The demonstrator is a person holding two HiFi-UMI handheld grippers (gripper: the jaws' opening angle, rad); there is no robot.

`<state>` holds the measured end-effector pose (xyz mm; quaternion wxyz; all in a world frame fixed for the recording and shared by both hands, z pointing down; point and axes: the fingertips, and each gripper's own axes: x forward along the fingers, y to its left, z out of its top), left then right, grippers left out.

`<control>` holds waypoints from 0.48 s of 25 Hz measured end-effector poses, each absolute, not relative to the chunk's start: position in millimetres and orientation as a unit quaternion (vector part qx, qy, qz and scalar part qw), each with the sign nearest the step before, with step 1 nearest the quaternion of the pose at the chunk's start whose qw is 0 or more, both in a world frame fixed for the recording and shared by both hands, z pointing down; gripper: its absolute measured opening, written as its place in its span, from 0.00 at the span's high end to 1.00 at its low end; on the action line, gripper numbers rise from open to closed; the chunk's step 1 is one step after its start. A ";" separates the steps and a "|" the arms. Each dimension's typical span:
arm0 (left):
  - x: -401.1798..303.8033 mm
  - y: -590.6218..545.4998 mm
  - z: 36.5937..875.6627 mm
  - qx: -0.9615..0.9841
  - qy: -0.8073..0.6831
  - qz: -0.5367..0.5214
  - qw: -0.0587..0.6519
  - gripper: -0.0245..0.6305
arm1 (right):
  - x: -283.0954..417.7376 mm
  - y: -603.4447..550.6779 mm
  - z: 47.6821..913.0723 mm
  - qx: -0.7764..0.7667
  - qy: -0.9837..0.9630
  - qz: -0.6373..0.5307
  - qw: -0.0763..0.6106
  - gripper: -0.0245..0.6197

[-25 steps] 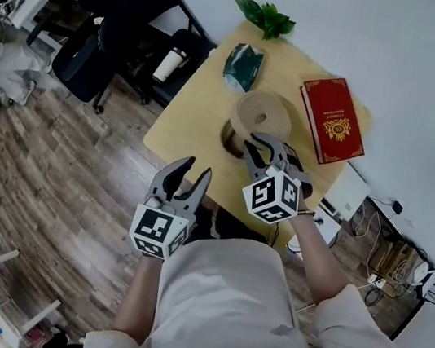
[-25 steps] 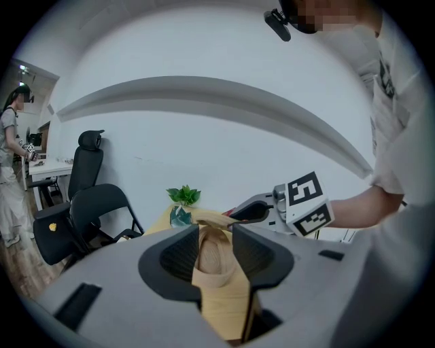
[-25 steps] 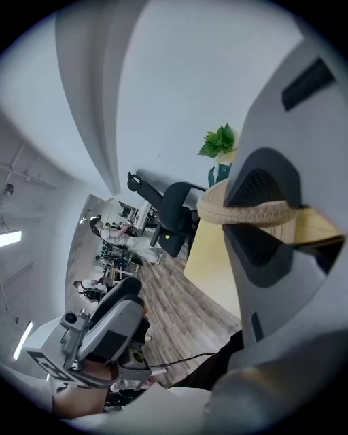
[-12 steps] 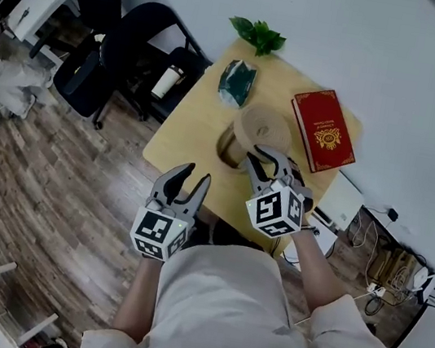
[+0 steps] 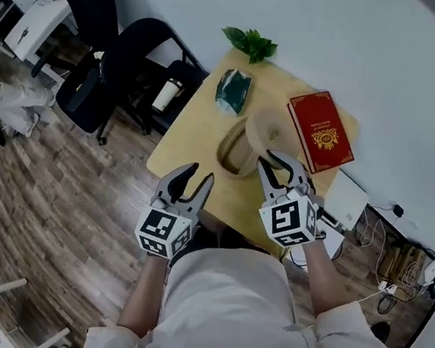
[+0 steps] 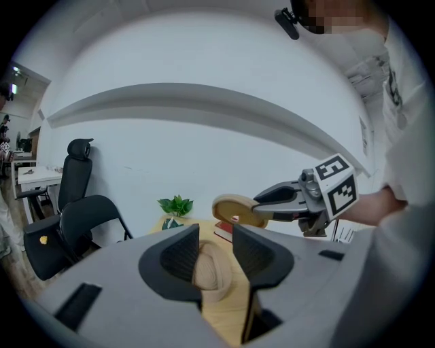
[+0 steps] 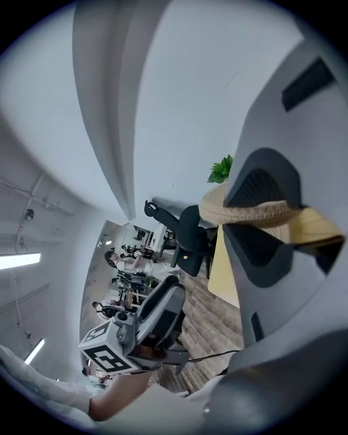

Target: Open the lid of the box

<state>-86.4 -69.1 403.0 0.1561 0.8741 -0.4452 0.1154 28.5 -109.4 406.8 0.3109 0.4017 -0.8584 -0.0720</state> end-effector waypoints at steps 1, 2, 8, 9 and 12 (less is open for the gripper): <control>-85.0 -70.6 402.0 0.875 -0.444 0.114 0.155 0.75 | 31.0 -108.6 402.9 0.406 -0.859 -0.069 0.304 0.84; -83.7 -72.0 401.0 0.876 -0.442 0.114 0.154 0.75 | 33.2 -107.5 399.1 0.409 -0.860 -0.067 0.297 0.84; -76.0 -78.4 392.5 0.883 -0.432 0.112 0.145 0.75 | 42.2 -100.9 378.5 0.422 -0.871 -0.060 0.246 0.84; -75.1 -79.7 391.5 0.883 -0.432 0.112 0.143 0.75 | 44.2 -100.7 375.1 0.425 -0.872 -0.054 0.235 0.84; -72.0 -84.1 388.7 0.884 -0.432 0.109 0.141 0.75 | 53.0 -100.8 367.5 0.436 -0.877 -0.028 0.202 0.84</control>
